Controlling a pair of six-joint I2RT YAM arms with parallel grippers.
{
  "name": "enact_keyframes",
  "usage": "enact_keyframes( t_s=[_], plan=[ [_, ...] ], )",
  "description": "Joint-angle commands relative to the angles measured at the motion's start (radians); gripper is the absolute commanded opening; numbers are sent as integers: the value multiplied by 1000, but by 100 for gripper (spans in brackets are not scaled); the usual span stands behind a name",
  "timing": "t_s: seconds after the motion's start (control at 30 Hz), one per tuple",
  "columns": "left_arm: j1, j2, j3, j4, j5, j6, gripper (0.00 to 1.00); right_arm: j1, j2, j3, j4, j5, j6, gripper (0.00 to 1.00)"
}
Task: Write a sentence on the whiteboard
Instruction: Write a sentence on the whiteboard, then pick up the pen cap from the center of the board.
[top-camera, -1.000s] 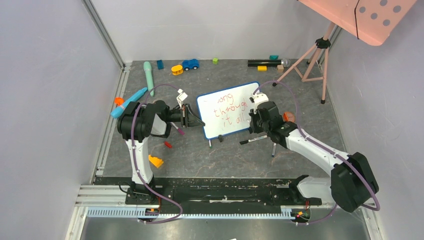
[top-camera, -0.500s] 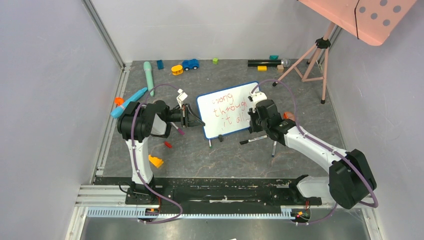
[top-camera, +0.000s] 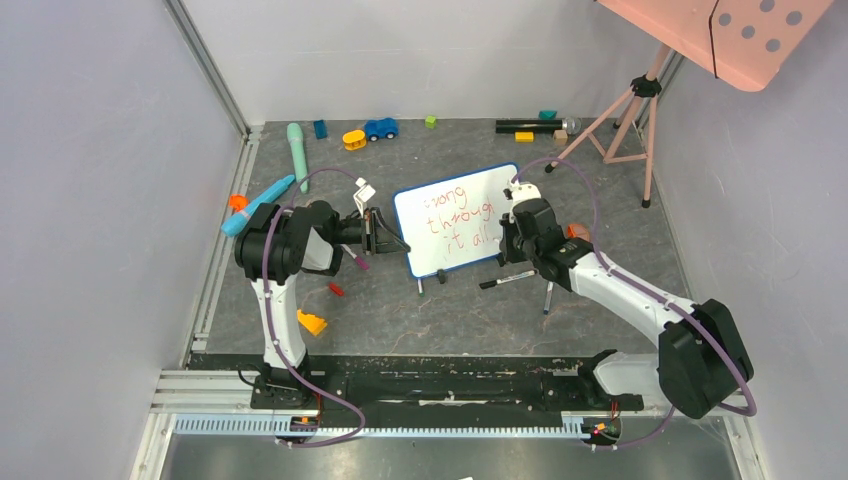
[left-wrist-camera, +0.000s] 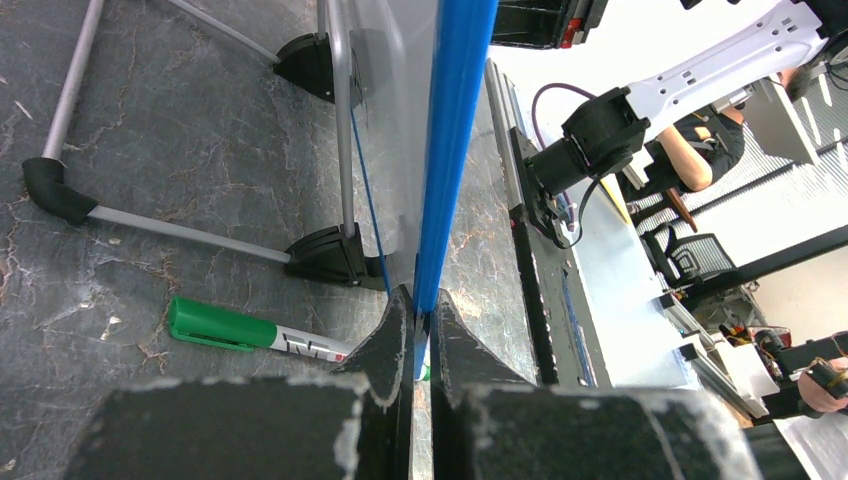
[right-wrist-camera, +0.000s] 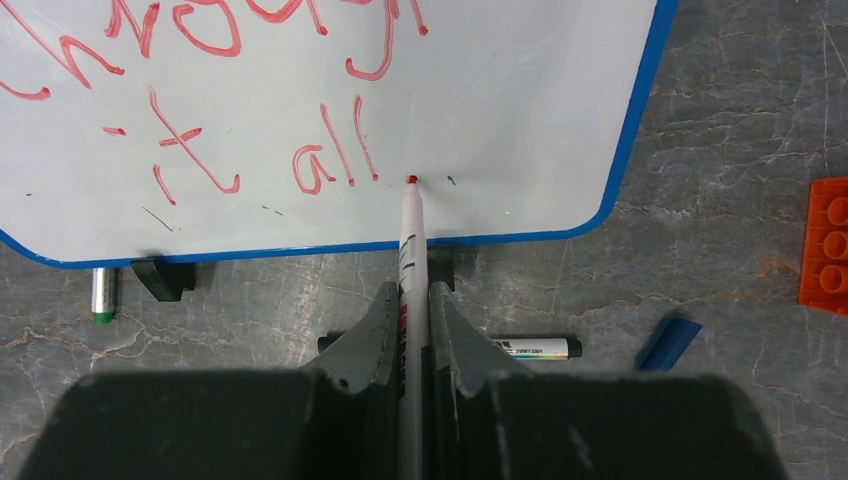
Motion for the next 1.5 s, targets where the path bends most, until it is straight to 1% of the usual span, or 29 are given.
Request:
enact_keyframes(
  t_s=[0.0,0.13,0.4,0.47,0.57,0.67,0.7,0.9,1.03,1.1,1.13,1.3,1.47],
  plan=[
    [-15,-5,8,74,60,-17,2,-11,-19,-6,70,-34,-10,0],
    [-15,-4,7,74,59,-15,2,-11,-15,-3,69,-65,-36,0],
    [-15,-7,7,74,60,-17,3,-10,-30,38,5,-24,-107,0],
    [-15,-8,7,74,60,-16,9,-10,-60,40,6,-39,-120,0],
    [-14,-15,2,74,62,-11,28,-11,-108,30,5,-49,-136,0],
    [-12,-23,-10,74,55,-2,37,-11,-151,16,2,-26,-150,0],
    [-8,-27,-17,74,49,3,44,-11,-163,12,3,-17,-150,0],
    [35,-73,-88,74,-16,51,62,-11,-192,6,10,-4,-130,0],
    [35,-101,-114,74,-10,78,85,-11,-194,10,15,0,-124,0],
    [36,-116,-125,74,-6,97,96,-10,-193,15,14,4,-126,0],
    [36,-118,-128,74,-3,101,99,-11,-194,18,13,7,-126,0],
    [36,-126,-133,74,4,108,100,-11,-191,35,9,13,-133,0],
    [36,-171,-176,74,-5,153,100,-13,-176,51,2,15,-139,0]
  ],
)
